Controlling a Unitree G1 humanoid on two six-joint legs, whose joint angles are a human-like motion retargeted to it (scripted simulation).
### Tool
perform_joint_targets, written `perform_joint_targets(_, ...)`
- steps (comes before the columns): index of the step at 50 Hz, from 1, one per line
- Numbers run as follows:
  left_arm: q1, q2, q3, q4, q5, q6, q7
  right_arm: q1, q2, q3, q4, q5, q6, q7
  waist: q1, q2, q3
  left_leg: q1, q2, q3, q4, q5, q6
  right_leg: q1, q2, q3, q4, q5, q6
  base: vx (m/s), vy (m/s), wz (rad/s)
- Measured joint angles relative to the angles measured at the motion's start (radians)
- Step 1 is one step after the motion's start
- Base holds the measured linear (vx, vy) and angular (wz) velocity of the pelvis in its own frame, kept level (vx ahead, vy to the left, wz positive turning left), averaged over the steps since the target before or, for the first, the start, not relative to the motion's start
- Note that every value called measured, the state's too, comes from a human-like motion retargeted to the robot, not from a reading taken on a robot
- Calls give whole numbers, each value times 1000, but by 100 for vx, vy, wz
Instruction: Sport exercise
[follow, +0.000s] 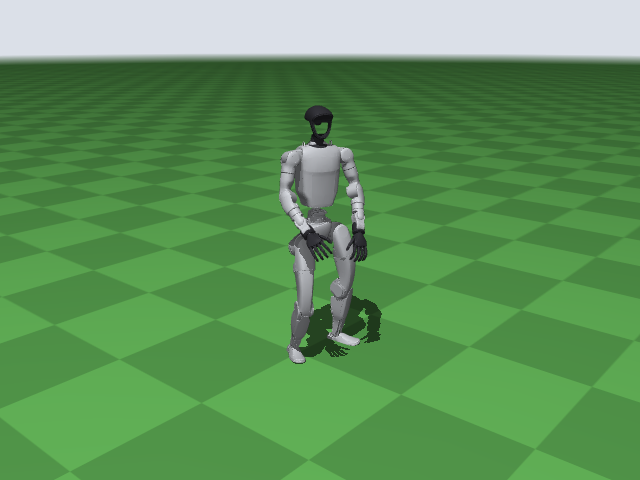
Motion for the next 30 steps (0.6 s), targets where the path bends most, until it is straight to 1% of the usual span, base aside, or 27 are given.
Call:
perform_joint_targets(2, -58, -31, -73, 17, 48, 0, -27, -1, -9, 8, 8, 12, 0, 14, -55, 30, -15, -10, 42, 89, 42, -27, 13, 5, 20, -9, -20, 5, -3, -1, -7, 17)
perform_joint_targets(3, -97, -52, -110, 30, 74, 0, -45, -3, -14, 13, 17, 20, 1, 26, -78, 52, -21, -17, 64, 118, 59, -46, 16, 11, 45, -12, -45, 10, -8, 2, -6, -6)
perform_joint_targets(8, -290, -185, -269, 41, 169, -21, -115, 35, -24, 54, 122, 48, 15, 108, -166, 164, -27, -56, 169, 183, 140, -93, -3, 39, 148, -34, -146, 56, -13, 1, -2, -11)
perform_joint_targets(11, -415, -271, -327, -22, 176, -57, -146, 90, -26, 92, 207, 47, 21, 167, -200, 221, -24, -76, 228, 189, 185, -107, -19, 60, 203, -50, -204, 85, -9, 0, 0, 0)
perform_joint_targets(14, -547, -346, -352, -158, 136, -110, -166, 167, -35, 129, 281, 30, 20, 224, -215, 269, -21, -96, 282, 178, 223, -118, -36, 84, 254, -66, -263, 115, -5, 0, 0, 0)
perform_joint_targets(17, -686, -400, -335, -365, 49, -166, -171, 260, -57, 154, 328, 1, 10, 279, -213, 306, -22, -115, 329, 160, 252, -125, -53, 109, 304, -79, -326, 146, -3, 0, 0, 0)
perform_joint_targets(20, -818, -420, -277, -607, -67, -199, -154, 357, -101, 165, 348, -38, -6, 332, -193, 333, -25, -135, 368, 140, 272, -129, -69, 136, 352, -83, -400, 182, -4, 0, 0, 0)
perform_joint_targets(24, -932, -399, -171, -876, -197, -196, -98, 463, -191, 153, 349, -87, -20, 395, -149, 361, -28, -165, 410, 114, 300, -132, -82, 169, 405, -81, -500, 237, -9, 0, 0, 0)
perform_joint_targets(27, -949, -363, -108, -987, -246, -184, -48, 516, -252, 128, 350, -114, -23, 422, -112, 372, -28, -193, 441, 94, 337, -139, -85, 182, 430, -80, -541, 267, -14, 0, 0, 0)
perform_joint_targets(30, -908, -297, -46, -1045, -270, -164, -3, 544, -305, 83, 346, -138, -24, 429, -65, 392, -28, -220, 463, 73, 369, -152, -80, 196, 456, -75, -585, 289, -23, 0, 0, 0)
